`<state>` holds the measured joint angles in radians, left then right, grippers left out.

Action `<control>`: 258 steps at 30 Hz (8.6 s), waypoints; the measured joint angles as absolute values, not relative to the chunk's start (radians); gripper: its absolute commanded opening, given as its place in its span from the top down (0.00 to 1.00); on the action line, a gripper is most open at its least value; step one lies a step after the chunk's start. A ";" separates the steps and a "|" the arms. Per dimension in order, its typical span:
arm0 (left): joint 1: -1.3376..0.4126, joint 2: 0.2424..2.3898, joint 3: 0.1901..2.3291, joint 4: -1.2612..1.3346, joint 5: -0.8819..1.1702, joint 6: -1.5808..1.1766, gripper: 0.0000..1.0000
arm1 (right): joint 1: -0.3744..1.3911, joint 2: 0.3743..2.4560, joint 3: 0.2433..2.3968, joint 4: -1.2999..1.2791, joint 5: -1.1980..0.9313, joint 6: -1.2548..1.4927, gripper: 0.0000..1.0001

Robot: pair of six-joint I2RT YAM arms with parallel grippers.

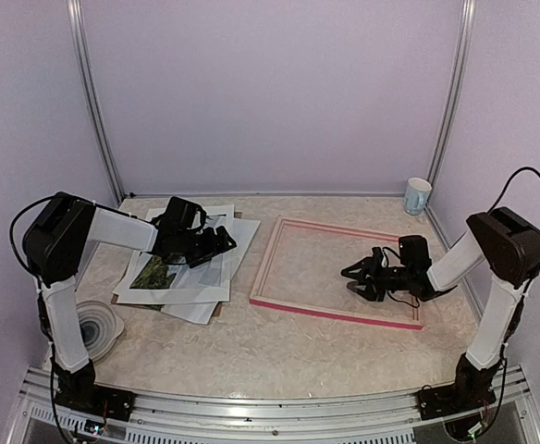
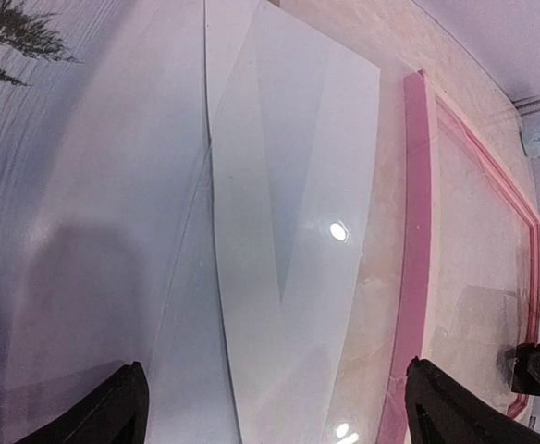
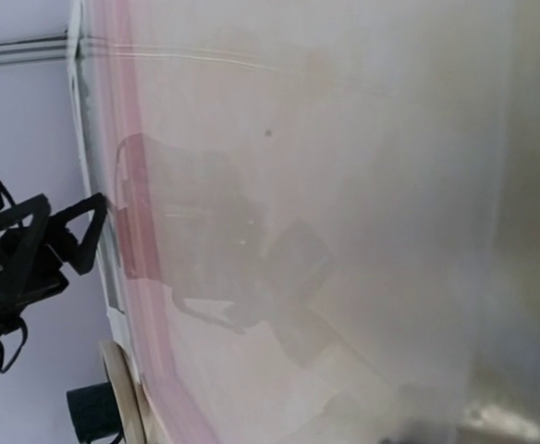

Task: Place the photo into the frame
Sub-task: Pick up the glass panel from the frame body, then place the glass panel at the frame body.

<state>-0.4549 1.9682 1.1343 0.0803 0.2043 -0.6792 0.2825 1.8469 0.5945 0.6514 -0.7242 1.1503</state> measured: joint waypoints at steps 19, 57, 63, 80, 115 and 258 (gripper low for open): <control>-0.458 1.971 1.137 0.081 0.202 -0.674 0.05 | 0.292 1.925 0.630 0.719 -0.741 1.120 0.78; -0.451 1.971 1.138 0.080 0.221 -0.677 0.05 | 0.170 1.749 0.770 0.074 -0.717 0.683 0.94; -0.450 1.971 1.138 0.080 0.221 -0.677 0.05 | 0.153 1.716 0.769 0.031 -0.695 0.648 0.94; -0.450 1.971 1.138 0.080 0.222 -0.677 0.05 | 0.102 1.656 0.770 -0.130 -0.668 0.536 0.93; -0.450 1.971 1.138 0.080 0.221 -0.677 0.05 | -0.035 1.465 0.683 -0.032 -0.776 0.511 0.92; -0.453 1.971 1.138 0.080 0.221 -0.676 0.05 | -0.036 1.462 0.794 -0.163 -0.969 0.385 0.90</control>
<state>-0.4526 1.9705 1.1381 0.0799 0.2211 -0.6762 -0.0357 1.4620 0.7937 -0.1631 -0.9688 0.3847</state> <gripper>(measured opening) 0.952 0.098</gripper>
